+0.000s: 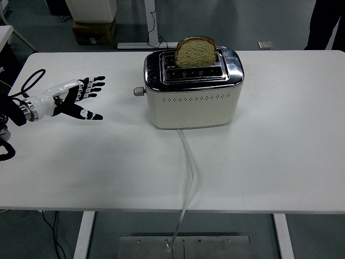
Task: Press down toaster
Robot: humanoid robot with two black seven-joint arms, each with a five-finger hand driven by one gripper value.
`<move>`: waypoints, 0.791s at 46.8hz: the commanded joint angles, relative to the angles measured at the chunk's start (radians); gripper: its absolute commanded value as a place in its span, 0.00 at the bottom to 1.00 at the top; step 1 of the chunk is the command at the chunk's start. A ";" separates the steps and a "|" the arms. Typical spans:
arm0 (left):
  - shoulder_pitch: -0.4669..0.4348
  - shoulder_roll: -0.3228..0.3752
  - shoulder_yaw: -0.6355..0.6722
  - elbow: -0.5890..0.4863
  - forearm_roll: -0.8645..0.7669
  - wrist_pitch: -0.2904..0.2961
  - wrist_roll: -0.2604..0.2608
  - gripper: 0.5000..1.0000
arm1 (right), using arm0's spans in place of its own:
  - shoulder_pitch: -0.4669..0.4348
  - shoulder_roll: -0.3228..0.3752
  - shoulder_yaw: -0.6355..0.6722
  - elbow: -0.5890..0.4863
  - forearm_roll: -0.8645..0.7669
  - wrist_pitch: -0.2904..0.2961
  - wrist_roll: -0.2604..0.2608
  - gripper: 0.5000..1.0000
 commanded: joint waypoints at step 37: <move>0.001 -0.140 -0.006 0.142 -0.592 0.048 -0.069 1.00 | 0.000 0.000 -0.001 0.000 0.000 0.000 0.000 1.00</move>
